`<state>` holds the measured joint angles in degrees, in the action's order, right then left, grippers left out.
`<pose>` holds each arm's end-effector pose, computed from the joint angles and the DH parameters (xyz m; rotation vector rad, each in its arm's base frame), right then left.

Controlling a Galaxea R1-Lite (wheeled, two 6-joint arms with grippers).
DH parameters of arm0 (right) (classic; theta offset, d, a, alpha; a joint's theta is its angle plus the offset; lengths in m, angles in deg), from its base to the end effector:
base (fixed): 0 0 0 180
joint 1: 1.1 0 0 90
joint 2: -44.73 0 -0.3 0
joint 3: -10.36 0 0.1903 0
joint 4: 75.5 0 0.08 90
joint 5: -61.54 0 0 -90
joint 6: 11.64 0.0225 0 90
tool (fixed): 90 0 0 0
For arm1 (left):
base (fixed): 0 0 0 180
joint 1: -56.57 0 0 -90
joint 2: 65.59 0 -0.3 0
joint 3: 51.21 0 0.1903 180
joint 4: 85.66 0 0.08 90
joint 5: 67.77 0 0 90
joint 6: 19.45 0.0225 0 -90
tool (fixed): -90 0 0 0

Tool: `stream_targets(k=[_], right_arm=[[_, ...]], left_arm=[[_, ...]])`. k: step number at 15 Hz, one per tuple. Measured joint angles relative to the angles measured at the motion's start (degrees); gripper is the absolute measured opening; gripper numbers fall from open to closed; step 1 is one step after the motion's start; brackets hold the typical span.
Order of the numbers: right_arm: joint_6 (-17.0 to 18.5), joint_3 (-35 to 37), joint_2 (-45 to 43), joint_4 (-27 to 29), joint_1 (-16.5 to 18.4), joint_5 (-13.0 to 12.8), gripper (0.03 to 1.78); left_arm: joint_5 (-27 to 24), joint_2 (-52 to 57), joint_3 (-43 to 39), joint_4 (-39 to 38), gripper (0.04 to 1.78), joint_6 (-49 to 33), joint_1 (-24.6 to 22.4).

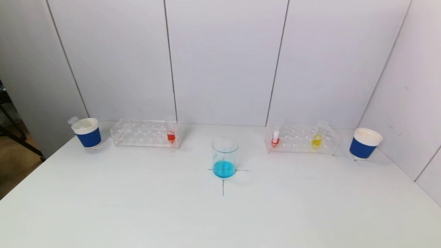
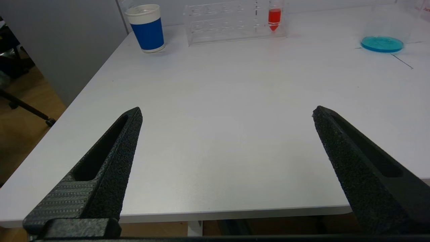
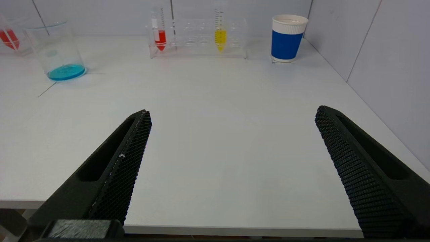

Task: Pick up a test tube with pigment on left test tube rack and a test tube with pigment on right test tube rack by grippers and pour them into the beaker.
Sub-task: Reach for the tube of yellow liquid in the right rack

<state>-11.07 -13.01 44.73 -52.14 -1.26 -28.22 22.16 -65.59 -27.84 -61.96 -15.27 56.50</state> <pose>-0.0228 0.0000 0.0755 0.0099 -0.0001 0.0070 -0.0228 -0.0001 0.0749 0.0729 0.0058 -0.0002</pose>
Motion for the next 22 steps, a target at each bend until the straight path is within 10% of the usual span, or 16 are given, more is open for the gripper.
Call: stream_targets(k=[12, 22], right_arm=[[-1.32, -12.2, 1.26, 2.83, 0.0, 1.12, 1.77], [-6.19, -33.65, 28.9, -1.68, -0.2, 4.68, 1.77]], left_arm=[[-0.02, 0.0, 0.0, 0.02, 1.77, 0.02, 0.0], [-0.02, 0.0, 0.0, 0.0, 1.77, 0.02, 0.0]])
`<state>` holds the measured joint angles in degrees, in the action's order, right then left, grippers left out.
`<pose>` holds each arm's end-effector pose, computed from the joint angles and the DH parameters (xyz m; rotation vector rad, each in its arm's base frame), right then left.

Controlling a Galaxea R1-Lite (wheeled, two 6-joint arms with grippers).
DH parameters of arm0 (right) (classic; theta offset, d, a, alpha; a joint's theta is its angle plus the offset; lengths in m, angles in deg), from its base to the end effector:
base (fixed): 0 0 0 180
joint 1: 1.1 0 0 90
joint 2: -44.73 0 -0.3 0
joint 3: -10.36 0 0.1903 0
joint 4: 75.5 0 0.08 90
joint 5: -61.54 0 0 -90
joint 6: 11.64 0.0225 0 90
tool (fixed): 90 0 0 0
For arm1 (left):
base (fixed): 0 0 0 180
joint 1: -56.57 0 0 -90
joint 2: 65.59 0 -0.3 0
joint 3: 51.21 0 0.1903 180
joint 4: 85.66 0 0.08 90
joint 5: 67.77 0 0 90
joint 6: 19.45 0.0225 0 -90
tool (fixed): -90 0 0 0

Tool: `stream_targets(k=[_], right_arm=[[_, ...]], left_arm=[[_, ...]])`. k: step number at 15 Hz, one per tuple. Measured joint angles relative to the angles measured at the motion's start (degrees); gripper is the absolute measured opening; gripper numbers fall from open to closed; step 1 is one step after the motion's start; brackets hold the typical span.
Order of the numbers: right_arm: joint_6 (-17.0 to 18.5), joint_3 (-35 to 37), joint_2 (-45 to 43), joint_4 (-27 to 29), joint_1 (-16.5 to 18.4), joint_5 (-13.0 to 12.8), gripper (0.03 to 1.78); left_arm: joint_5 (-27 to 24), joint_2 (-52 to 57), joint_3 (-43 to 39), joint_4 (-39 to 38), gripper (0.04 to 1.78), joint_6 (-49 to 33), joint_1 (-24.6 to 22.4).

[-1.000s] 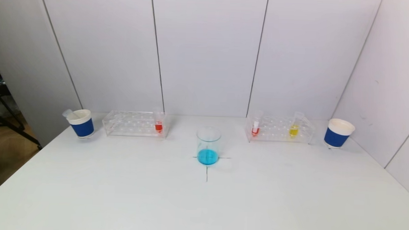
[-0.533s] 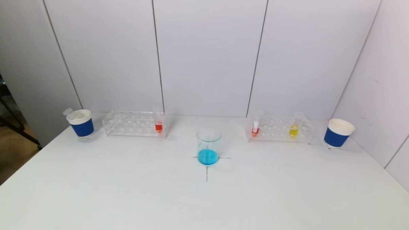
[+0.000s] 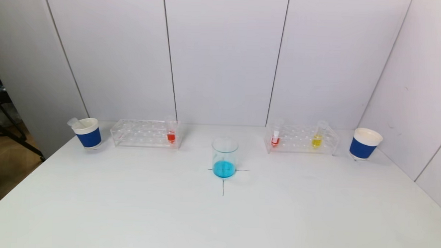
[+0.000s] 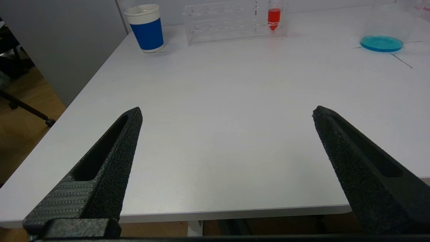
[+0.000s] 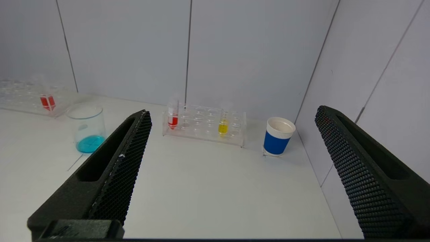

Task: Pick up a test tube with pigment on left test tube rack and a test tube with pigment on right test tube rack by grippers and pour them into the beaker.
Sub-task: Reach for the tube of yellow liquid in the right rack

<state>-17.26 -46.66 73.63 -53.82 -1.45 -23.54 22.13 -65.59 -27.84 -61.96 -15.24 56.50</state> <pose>0.0070 0.0020 0.2462 -0.1024 -0.1168 0.0863 -0.0228 -0.0001 0.0749 0.0735 0.0057 -0.0007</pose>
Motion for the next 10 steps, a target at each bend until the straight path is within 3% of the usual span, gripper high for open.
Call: stream_targets(k=[10], right_arm=[[1.71, 0.99, 36.8, -30.59, -0.49, -0.24, 1.77]], left_arm=[[0.0, 0.0, 0.0, 0.02, 1.77, 0.0, 0.0]])
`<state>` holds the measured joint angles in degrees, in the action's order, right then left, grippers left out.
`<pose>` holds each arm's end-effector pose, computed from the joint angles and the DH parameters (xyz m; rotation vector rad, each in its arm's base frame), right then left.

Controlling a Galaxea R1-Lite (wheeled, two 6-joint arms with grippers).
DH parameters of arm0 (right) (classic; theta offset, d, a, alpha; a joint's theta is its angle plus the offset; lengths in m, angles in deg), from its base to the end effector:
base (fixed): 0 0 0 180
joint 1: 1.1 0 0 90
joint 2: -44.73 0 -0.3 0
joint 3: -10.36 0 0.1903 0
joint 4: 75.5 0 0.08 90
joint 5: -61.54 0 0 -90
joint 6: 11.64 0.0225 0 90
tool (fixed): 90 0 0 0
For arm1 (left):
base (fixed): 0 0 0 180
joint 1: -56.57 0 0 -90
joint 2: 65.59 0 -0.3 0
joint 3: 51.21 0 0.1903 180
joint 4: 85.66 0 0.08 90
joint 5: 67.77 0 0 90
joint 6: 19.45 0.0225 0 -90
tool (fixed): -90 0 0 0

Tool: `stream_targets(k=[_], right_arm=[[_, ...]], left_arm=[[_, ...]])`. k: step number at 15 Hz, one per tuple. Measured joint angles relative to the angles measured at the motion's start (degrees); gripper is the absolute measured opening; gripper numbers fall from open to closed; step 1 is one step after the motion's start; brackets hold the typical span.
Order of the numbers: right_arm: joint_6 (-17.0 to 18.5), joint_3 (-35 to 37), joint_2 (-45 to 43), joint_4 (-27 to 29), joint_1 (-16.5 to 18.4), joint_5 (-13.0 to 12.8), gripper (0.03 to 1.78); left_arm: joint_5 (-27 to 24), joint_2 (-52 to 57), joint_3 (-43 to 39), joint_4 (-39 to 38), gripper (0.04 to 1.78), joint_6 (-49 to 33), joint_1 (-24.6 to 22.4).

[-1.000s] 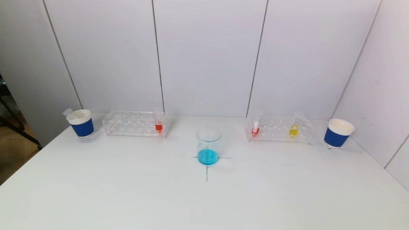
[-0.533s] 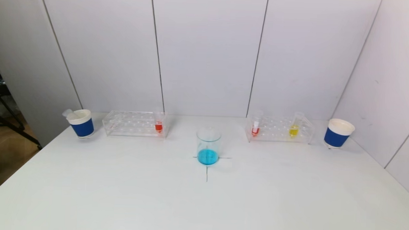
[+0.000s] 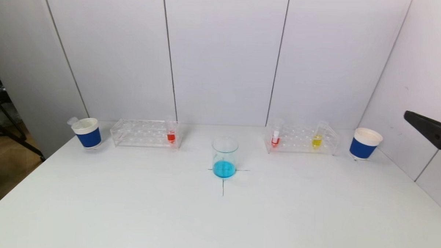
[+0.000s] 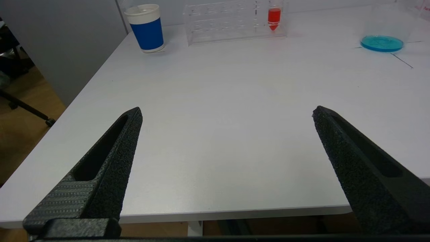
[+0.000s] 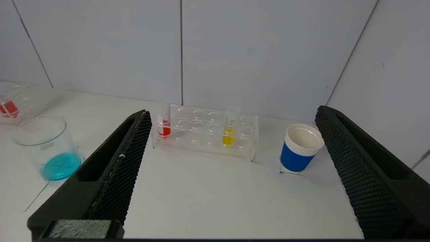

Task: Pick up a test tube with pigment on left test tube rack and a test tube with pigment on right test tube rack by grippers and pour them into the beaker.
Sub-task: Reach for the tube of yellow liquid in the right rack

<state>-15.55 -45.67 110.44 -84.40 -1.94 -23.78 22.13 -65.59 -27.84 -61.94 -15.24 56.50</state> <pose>0.1666 0.0043 0.2401 -0.0677 0.0103 0.0968 -0.0228 -0.0001 0.0749 0.0735 0.0061 -0.0007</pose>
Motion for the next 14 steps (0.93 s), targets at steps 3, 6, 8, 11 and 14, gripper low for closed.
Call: stream_targets(k=[3, 6, 8, 11, 14], right_arm=[[2.43, 0.5, 10.51, -10.7, -0.15, -1.21, 1.77], [3.89, 1.02, 19.98, -19.82, -0.39, -2.73, 1.77], [4.13, 1.24, 25.59, -25.36, -0.48, -3.34, 1.77], [4.77, 1.33, 33.9, -32.72, -0.69, -4.27, 1.77], [5.69, 0.77, 41.68, -39.19, -1.37, -5.67, 1.77]], left_arm=[[0.0, 0.0, 0.0, 0.0, 1.77, -0.02, 0.0], [0.0, 0.0, 0.0, 0.0, 1.77, 0.0, 0.0], [0.02, 0.0, 0.0, 0.0, 1.77, 0.01, 0.0], [-0.01, 0.0, 0.0, 0.0, 1.77, 0.0, 0.0], [0.0, 0.0, 0.0, 0.0, 1.77, 0.0, 0.0]])
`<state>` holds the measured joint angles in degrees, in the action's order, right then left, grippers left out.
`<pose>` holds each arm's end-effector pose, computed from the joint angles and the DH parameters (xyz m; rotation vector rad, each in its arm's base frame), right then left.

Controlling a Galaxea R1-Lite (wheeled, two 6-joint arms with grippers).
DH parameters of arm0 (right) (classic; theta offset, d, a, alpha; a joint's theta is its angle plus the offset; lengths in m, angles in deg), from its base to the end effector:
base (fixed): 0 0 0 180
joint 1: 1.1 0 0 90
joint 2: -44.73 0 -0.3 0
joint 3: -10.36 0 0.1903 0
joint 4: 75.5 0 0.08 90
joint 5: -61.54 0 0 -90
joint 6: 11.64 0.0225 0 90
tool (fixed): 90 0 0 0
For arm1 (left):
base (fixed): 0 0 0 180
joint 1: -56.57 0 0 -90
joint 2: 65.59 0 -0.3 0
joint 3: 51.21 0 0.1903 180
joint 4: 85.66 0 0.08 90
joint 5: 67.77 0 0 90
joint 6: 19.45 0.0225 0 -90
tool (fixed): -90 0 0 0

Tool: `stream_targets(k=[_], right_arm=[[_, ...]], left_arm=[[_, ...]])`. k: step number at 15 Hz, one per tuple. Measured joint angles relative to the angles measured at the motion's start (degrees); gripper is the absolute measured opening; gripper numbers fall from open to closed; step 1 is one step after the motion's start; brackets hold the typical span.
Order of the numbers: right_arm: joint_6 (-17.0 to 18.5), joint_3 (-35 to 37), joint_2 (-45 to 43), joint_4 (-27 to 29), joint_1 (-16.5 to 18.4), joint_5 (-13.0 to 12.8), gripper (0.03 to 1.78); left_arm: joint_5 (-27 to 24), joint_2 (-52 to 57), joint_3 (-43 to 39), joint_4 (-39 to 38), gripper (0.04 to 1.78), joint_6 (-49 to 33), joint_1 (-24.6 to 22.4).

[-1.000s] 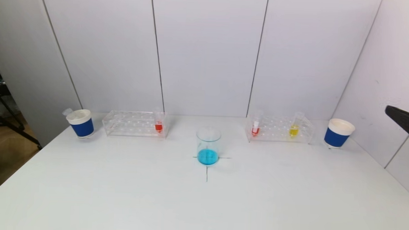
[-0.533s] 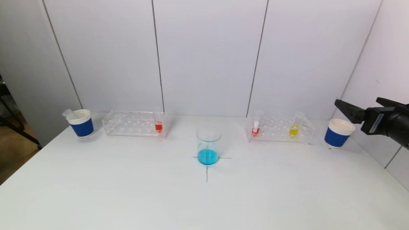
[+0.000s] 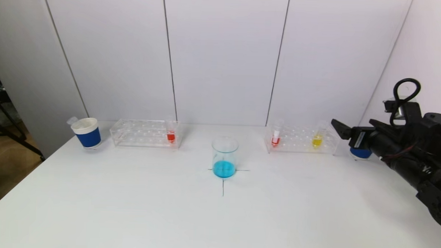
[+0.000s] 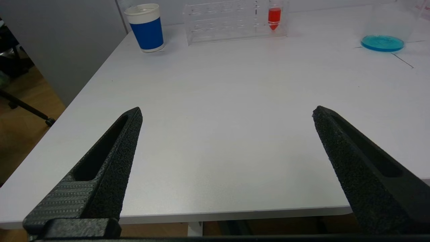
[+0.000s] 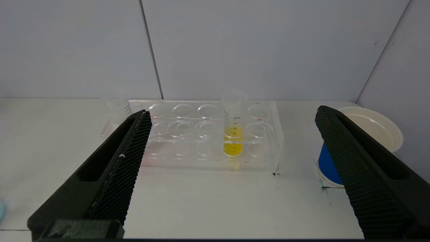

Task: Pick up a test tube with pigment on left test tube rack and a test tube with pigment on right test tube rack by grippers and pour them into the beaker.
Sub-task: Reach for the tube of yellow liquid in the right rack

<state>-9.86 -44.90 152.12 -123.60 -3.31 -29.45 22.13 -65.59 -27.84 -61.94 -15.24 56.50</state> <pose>0.3085 0.0115 0.1289 0.0291 0.0706 0.0202 -0.0228 -0.0001 0.0749 0.0735 0.0061 -0.0007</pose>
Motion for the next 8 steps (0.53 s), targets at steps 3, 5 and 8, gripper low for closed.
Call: stream_targets(k=[3, 5, 8], right_arm=[[0.12, -1.29, 7.56, -7.06, -0.44, -2.06, 1.77], [0.12, -2.65, 11.24, -9.05, -0.68, -2.62, 1.77], [0.28, -5.29, 15.27, -9.22, -0.71, -3.3, 1.77]], left_arm=[[0.02, -0.02, 0.0, -0.02, 1.77, 0.0, 0.0], [0.0, -0.02, 0.0, 0.0, 1.77, 0.0, 0.0], [0.02, -0.02, 0.0, 0.0, 1.77, 0.0, 0.0]])
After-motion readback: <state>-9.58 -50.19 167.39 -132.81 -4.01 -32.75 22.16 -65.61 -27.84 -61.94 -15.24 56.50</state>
